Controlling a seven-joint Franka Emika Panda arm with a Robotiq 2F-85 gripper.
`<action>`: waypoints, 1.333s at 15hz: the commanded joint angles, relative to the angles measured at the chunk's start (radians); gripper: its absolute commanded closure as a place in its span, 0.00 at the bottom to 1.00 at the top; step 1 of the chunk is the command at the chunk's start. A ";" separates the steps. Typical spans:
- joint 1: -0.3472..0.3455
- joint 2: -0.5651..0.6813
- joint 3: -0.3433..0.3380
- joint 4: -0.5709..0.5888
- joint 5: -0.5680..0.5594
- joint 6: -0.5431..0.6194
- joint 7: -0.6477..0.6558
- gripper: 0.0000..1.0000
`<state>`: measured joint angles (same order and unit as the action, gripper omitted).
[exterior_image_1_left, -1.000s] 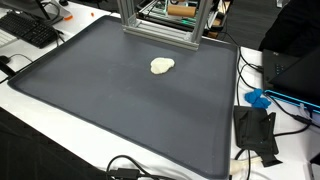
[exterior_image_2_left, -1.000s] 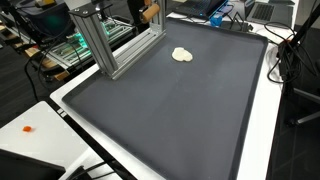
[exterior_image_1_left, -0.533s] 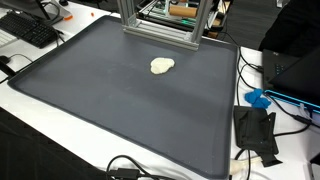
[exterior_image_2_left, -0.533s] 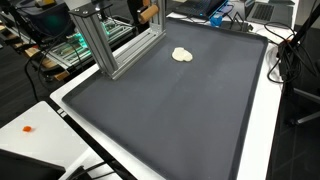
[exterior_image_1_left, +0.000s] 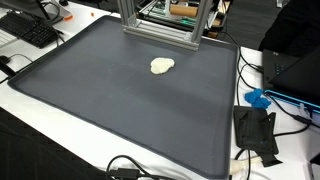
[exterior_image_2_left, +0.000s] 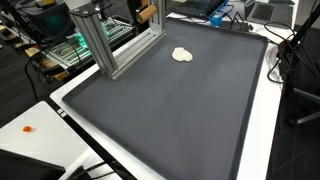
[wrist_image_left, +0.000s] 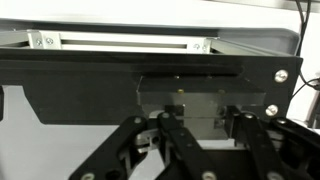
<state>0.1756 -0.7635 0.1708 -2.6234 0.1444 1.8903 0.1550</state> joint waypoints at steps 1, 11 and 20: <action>-0.001 -0.040 0.006 -0.016 0.001 -0.047 0.001 0.28; -0.056 0.025 0.023 0.078 -0.025 -0.005 0.061 0.00; -0.155 0.232 0.065 0.161 -0.044 0.195 0.264 0.00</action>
<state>0.0539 -0.6258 0.2154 -2.4993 0.1301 2.0340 0.3551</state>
